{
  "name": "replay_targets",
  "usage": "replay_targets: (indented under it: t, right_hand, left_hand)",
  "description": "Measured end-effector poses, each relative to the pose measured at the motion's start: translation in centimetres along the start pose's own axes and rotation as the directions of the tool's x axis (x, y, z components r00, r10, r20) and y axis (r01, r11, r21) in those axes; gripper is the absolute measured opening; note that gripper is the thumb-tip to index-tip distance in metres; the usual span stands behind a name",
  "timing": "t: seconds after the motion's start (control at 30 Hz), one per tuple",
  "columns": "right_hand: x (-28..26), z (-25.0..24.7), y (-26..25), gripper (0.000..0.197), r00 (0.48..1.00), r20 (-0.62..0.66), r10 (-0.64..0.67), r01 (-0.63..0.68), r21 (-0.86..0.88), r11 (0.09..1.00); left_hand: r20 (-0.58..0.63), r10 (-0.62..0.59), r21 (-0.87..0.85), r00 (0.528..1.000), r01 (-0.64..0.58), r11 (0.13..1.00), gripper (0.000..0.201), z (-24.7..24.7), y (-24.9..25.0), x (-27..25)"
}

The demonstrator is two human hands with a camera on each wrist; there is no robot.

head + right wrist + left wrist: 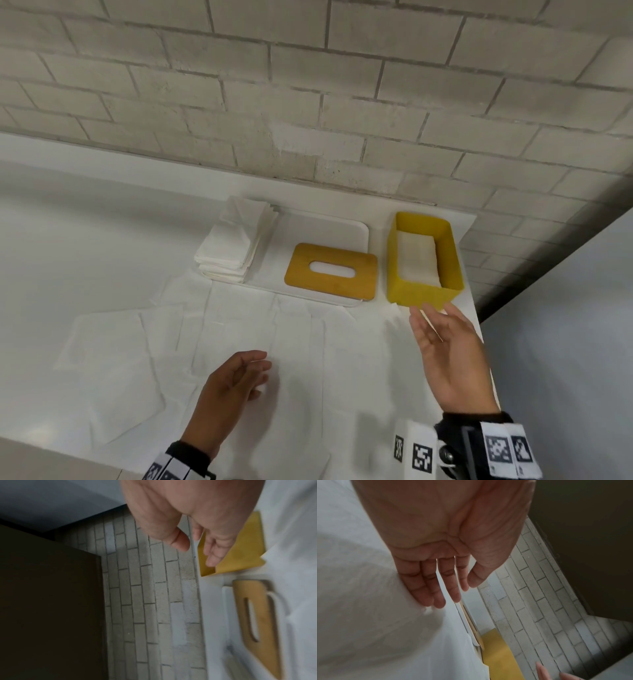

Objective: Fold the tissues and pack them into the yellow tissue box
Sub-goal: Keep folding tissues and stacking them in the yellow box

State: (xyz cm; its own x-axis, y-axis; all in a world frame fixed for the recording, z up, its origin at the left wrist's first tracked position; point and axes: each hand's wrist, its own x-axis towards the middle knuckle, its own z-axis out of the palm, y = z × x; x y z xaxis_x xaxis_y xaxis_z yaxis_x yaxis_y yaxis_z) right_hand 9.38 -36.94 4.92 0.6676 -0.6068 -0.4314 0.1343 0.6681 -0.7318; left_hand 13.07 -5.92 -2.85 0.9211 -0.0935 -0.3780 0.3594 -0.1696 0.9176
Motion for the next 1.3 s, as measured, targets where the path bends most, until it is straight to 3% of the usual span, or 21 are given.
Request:
replay_targets:
  t: [0.1, 0.17, 0.23, 0.27, 0.33, 0.37, 0.5, 0.63, 0.77, 0.9, 1.1, 1.2, 1.3]
  right_hand:
    - [-1.9, -2.1, 1.6, 0.028, 0.999, 0.022, 0.024, -0.019, -0.213, 0.977]
    - [-2.1, -3.1, 3.0, 0.024, 0.995, 0.059, 0.078, -0.042, -0.457, 0.888]
    - [-2.0, -3.7, 4.9, 0.026, 0.987, 0.103, 0.120, -0.008, -0.725, 0.688]
    - [-2.1, -3.9, 5.8, 0.031, 0.980, 0.131, 0.148, 0.030, -0.841, 0.540]
    - [-2.3, -3.5, 7.3, 0.041, 0.965, 0.171, 0.197, 0.115, -0.956, 0.270]
    - [-2.4, -3.0, 7.8, 0.046, 0.961, 0.189, 0.204, 0.145, -0.966, 0.213]
    - [-2.7, 0.3, 10.1, 0.055, 0.946, 0.213, 0.245, 0.160, -0.962, 0.220]
    - [-2.0, 3.0, 12.6, 0.064, 0.941, 0.207, 0.266, 0.161, -0.969, 0.187]
    - [-1.2, 4.7, 14.2, 0.067, 0.946, 0.147, 0.288, 0.079, -0.968, 0.236]
    - [-1.1, 5.7, 15.2, 0.056, 0.949, 0.179, 0.261, 0.104, -0.955, 0.277]
    - [-1.3, 5.6, 14.2, 0.041, 0.932, 0.344, 0.117, 0.291, -0.900, 0.324]
    - [-1.1, 4.4, 12.5, 0.011, 0.924, 0.377, 0.066, 0.329, -0.871, 0.364]
    - [-0.7, 3.0, 10.5, 0.038, 0.929, 0.361, 0.075, 0.299, -0.856, 0.421]
  left_hand:
    - [0.035, 0.010, 0.013, 0.999, -0.011, 1.000, 0.016, 0.5, 0.2, -0.4]
    - [0.055, 0.038, 0.055, 0.998, -0.041, 0.998, 0.017, 0.7, 0.0, -0.7]
    - [0.085, 0.061, 0.098, 0.995, -0.069, 0.993, 0.017, 0.8, -0.3, -0.9]
    - [0.100, 0.065, 0.121, 0.993, -0.077, 0.990, 0.017, 1.0, -0.5, -1.1]
    - [0.130, 0.069, 0.160, 0.989, -0.090, 0.983, 0.017, 1.3, -0.9, -1.3]
    - [0.140, 0.076, 0.178, 0.987, -0.101, 0.979, 0.018, 1.3, -1.1, -1.4]
    - [0.096, 0.116, 0.235, 0.989, -0.136, 0.962, 0.024, 0.8, -1.9, -1.8]
    - [-0.005, 0.080, 0.159, 0.997, -0.078, 0.984, 0.026, -1.2, -2.2, -2.1]
    - [-0.045, 0.048, 0.132, 0.998, -0.042, 0.990, 0.032, -3.2, -2.3, -2.8]
    - [-0.069, 0.019, 0.115, 0.997, -0.011, 0.993, 0.026, -4.2, -2.2, -3.1]
    - [-0.028, 0.030, 0.094, 0.999, -0.027, 0.995, 0.022, -4.0, -1.6, -3.2]
    - [0.005, 0.021, 0.103, 1.000, -0.021, 0.994, 0.020, -3.8, -1.4, -2.7]
    - [0.056, 0.006, 0.163, 0.998, -0.015, 0.986, 0.019, -3.3, -1.4, -2.0]
